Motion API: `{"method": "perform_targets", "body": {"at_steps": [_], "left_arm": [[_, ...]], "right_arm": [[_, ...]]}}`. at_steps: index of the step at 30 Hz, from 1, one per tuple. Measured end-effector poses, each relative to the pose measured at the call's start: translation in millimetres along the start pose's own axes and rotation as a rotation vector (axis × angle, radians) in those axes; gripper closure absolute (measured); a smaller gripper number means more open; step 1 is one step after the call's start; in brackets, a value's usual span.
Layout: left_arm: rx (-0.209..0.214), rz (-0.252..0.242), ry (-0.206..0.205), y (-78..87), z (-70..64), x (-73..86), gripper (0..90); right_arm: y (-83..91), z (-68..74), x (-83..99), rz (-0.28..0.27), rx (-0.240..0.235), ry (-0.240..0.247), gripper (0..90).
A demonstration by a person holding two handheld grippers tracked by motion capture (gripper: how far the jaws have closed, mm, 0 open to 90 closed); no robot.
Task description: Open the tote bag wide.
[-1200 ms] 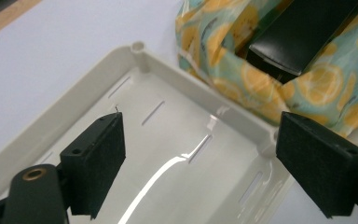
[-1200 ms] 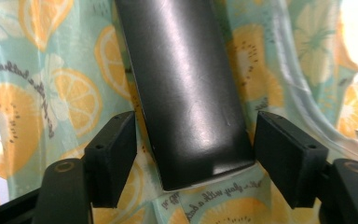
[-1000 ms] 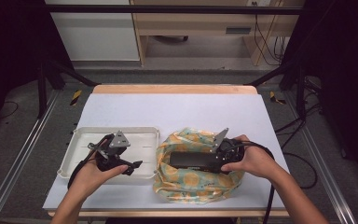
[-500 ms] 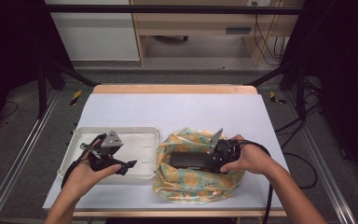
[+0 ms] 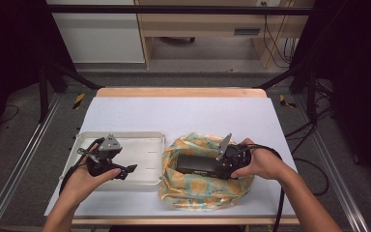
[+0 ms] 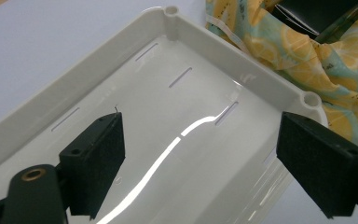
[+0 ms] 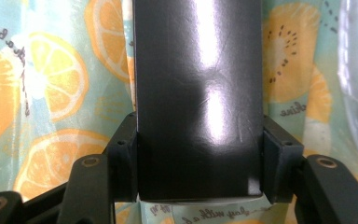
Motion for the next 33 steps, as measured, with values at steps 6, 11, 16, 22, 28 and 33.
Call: {"method": "perform_targets", "body": {"at_steps": [6,11,16,22,28,33], "left_arm": [[0.006,0.004,-0.004,-0.4,-1.5,0.2,15.4],[0.009,0.01,-0.006,-1.5,-1.9,1.2,15.4],[0.011,0.012,-0.006,-1.2,-1.8,1.7,15.4],[0.013,0.014,-0.005,-1.7,-1.9,2.1,15.3],[0.016,0.02,-0.001,-4.1,-1.0,4.5,15.2],[0.018,0.024,-0.002,-4.4,-1.4,5.1,15.1]], "right_arm": [[7.0,0.3,-1.8,-0.026,0.013,0.025,43.5],[16.7,-2.6,-4.9,-0.061,0.035,0.017,43.5],[27.3,-2.9,-7.2,-0.092,0.047,0.013,43.5],[40.7,-3.9,-5.8,-0.113,0.058,0.009,43.5],[48.7,-4.5,-6.7,-0.143,0.064,-0.004,43.5],[51.8,-6.3,-9.5,-0.158,0.073,-0.01,43.5]]}}
Point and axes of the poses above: each handheld gripper's, and its own axes: y roughly backward along the jaws, x roughly out of its underside, z roughly to its left, the point moved 10 cm from there along -y, roughly forward along the jaws, and after that the axes turned 10 degrees about x, right-handed, at the moved point
